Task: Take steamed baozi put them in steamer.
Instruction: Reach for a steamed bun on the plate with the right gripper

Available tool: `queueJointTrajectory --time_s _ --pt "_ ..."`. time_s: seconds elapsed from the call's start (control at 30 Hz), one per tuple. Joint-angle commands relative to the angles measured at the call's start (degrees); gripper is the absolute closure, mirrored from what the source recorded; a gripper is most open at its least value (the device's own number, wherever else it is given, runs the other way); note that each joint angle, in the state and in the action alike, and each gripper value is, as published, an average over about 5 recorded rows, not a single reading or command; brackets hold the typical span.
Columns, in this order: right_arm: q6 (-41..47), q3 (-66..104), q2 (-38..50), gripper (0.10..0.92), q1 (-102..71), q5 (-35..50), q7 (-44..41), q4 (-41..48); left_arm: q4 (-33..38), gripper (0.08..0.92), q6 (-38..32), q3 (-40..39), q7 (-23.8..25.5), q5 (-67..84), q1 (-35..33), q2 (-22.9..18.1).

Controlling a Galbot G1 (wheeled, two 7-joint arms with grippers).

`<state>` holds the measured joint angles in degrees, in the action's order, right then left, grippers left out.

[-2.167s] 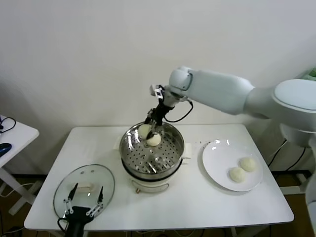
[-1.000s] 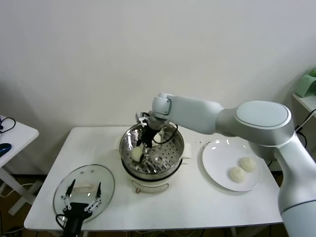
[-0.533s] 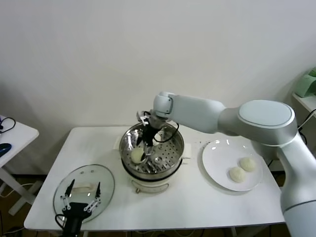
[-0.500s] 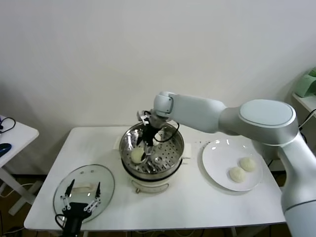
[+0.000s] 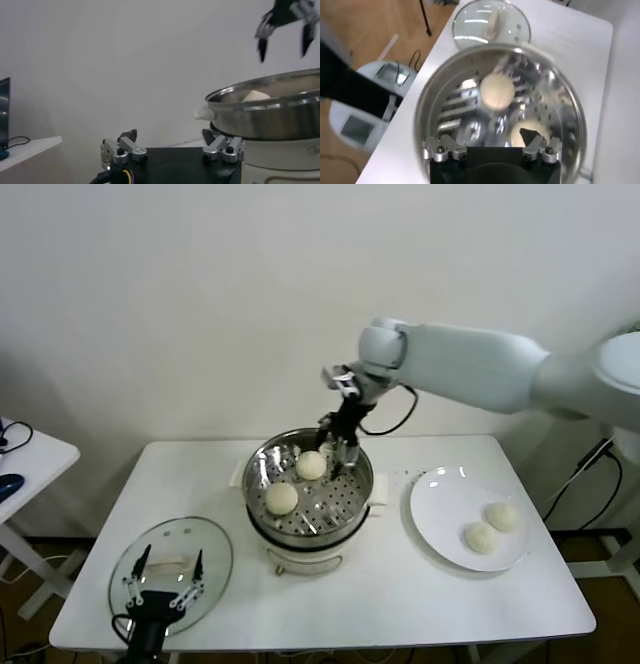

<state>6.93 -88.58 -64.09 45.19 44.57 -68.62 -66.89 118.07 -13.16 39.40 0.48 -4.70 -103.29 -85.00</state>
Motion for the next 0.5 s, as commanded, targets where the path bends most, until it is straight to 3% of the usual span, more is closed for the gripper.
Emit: queueJointTrajectory --time_s 0.03,0.23,0.5 --pt "-3.0 -1.0 19.2 0.203 4.6 -11.1 -2.7 -9.4 -0.9 0.177 0.3 0.0 -0.2 0.2 0.4 -0.1" --pt "-5.5 6.1 28.4 0.203 -5.9 -24.2 -3.2 -7.7 -1.3 0.177 0.6 0.7 -0.3 1.4 0.0 0.4" --pt "-6.4 17.6 31.4 0.203 -22.0 -34.9 -3.2 -3.8 -0.6 0.177 0.2 1.1 -0.3 1.7 -1.2 0.6"
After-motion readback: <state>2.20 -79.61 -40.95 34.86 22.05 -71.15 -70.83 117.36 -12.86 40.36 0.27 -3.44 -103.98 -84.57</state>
